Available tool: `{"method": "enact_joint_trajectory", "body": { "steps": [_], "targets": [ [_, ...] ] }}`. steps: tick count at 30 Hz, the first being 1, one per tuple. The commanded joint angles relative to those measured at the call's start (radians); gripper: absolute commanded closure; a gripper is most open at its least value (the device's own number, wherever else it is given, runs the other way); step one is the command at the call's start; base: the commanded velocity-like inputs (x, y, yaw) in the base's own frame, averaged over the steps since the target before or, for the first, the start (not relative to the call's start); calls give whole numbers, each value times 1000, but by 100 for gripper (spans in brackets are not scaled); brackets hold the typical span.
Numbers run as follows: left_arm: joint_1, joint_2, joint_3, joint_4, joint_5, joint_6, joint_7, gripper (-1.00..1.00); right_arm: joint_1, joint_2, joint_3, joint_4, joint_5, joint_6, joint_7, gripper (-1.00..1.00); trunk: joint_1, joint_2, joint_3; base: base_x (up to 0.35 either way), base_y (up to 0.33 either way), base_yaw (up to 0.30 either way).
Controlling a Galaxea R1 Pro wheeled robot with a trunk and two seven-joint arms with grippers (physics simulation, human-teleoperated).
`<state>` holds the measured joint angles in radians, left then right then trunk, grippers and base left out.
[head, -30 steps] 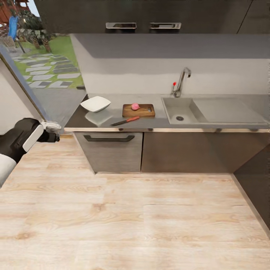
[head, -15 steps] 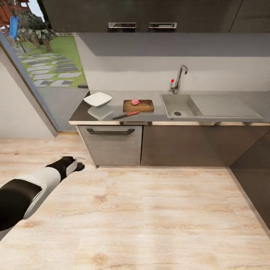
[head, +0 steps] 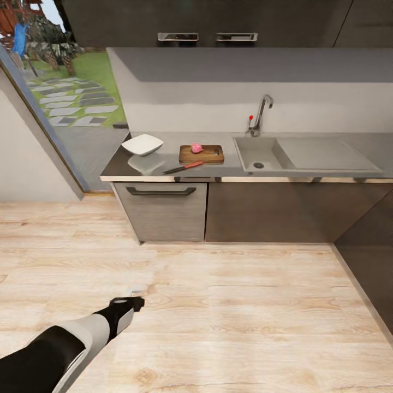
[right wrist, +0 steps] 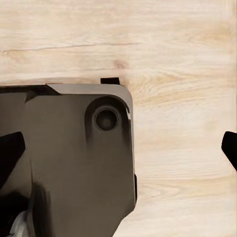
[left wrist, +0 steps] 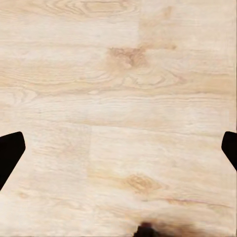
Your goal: In the kitchen, take the Vidalia onion out of the sink, dice it on the chopping board with the paring knife, put the diced onion into the bowl on the countertop, then place both the paring knife and the chopping board into the sink.
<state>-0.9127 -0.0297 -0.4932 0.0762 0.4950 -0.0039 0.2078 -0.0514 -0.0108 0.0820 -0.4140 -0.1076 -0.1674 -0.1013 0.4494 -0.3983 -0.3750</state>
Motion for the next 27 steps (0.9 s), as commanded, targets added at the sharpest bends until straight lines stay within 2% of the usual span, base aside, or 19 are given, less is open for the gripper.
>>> {"method": "enact_joint_trajectory", "body": {
  "steps": [1,2,4,7,11,15,18,19,27],
  "targets": [
    [50,-4,-10,3,7,-79,1,-100,-3,-6,9,-20,-11,12,-6,-100,1,-2,-1,0,0,0],
    [101,-6,-10,3,7,-210,1,-100,-4,-10,9,-56,-10,27,-6,-100,1,-2,-1,0,0,0],
    [168,-7,-10,4,8,-400,3,-100,-5,-12,9,-109,-10,49,-6,-100,1,-2,-1,0,0,0],
    [244,-8,-10,5,8,-558,5,-100,-5,-15,9,-170,-9,87,-5,-100,1,-2,-1,0,0,0],
    [325,-6,-10,6,8,-700,7,-100,-7,-22,9,-240,-9,125,-5,-100,1,-2,-1,0,0,0],
    [424,-3,-10,7,9,-941,10,-100,-15,-35,8,-297,-9,156,-4,-100,1,-2,-1,0,0,0],
    [462,-3,-9,7,9,-1028,11,-100,-27,-37,8,-309,-9,162,-3,-100,1,-2,-1,0,0,0],
    [498,-2,-9,7,10,-1043,12,-100,-42,-38,8,-315,-9,164,-2,-100,1,-2,-1,0,0,0],
    [515,16,-8,6,10,-1043,13,-100,-49,-38,9,-309,-10,138,5,-100,1,-2,-1,0,0,0]
  ]
}}
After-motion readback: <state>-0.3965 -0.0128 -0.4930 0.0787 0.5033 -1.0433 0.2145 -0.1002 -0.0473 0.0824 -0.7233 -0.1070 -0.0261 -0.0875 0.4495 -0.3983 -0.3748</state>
